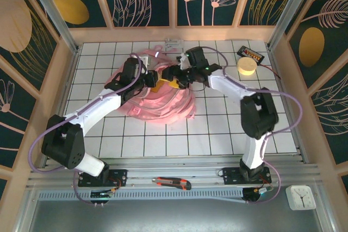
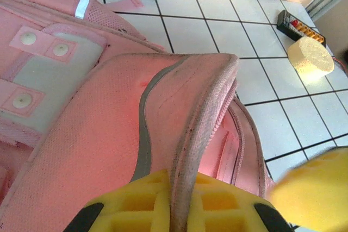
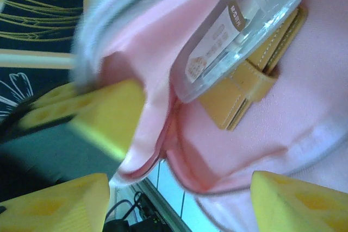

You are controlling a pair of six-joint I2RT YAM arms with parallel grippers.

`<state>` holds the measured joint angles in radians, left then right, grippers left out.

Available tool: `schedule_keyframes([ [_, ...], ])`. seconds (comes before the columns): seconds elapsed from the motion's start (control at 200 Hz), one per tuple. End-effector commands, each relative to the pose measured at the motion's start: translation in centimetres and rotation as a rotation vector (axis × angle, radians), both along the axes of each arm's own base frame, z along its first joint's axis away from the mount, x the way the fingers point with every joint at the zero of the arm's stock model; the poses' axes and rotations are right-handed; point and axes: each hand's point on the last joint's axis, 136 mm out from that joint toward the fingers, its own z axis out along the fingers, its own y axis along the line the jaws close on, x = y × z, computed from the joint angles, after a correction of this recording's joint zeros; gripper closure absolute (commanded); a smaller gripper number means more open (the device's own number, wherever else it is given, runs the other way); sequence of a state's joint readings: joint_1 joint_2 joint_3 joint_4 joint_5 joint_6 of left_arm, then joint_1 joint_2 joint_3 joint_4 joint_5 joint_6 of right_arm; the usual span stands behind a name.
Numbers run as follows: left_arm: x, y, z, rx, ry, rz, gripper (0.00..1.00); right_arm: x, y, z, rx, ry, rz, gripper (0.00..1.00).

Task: Pack the student bag

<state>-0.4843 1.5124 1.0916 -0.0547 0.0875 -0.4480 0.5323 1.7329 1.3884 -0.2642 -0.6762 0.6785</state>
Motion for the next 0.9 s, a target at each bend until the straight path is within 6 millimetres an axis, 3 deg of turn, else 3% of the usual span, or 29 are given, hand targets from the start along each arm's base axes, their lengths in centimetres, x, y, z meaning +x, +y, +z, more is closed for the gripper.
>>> schedule_keyframes([
  [0.0, 0.7, -1.1, 4.7, -0.109, -0.127, -0.031, 0.86, -0.3, -3.7, -0.4, -0.064, -0.022, -0.073, 0.29],
  [0.07, 0.6, -1.4, 4.6, -0.120, -0.115, -0.043, 0.46, -0.4, -5.0, -0.4, -0.077, -0.030, -0.109, 0.27],
  [0.195, 0.3, -1.5, 5.2, -0.119, -0.114, -0.056, 0.02, -0.4, -6.4, -0.4, -0.103, -0.039, -0.154, 0.22],
  [0.345, -0.7, -0.3, 6.7, -0.099, -0.148, -0.036, 0.01, 0.1, -7.4, -1.9, -0.219, -0.009, -0.198, 0.22],
  [0.435, -1.4, 1.2, 6.5, -0.069, -0.137, 0.012, 0.01, 0.5, -7.4, -2.9, -0.332, 0.007, -0.203, 0.22],
  [0.565, -2.6, 4.4, 4.5, -0.051, -0.063, 0.109, 0.01, 1.4, -6.0, -2.9, -0.440, -0.018, -0.181, 0.22],
  [0.636, -3.2, 5.8, 4.0, -0.070, -0.042, 0.153, 0.01, 1.4, -4.2, -2.6, -0.450, -0.029, -0.151, 0.21],
  [0.651, -3.6, 6.2, 3.0, -0.067, -0.020, 0.163, 0.01, 1.5, -3.9, -2.4, -0.445, -0.032, -0.150, 0.20],
  [0.736, -4.2, 8.1, 1.3, -0.106, 0.034, 0.213, 0.02, 2.0, -2.5, -2.0, -0.436, -0.044, -0.139, 0.18],
  [0.896, -4.8, 10.9, -2.2, -0.225, 0.163, 0.292, 0.03, 2.9, -1.8, -4.2, -0.517, -0.009, -0.132, 0.19],
])
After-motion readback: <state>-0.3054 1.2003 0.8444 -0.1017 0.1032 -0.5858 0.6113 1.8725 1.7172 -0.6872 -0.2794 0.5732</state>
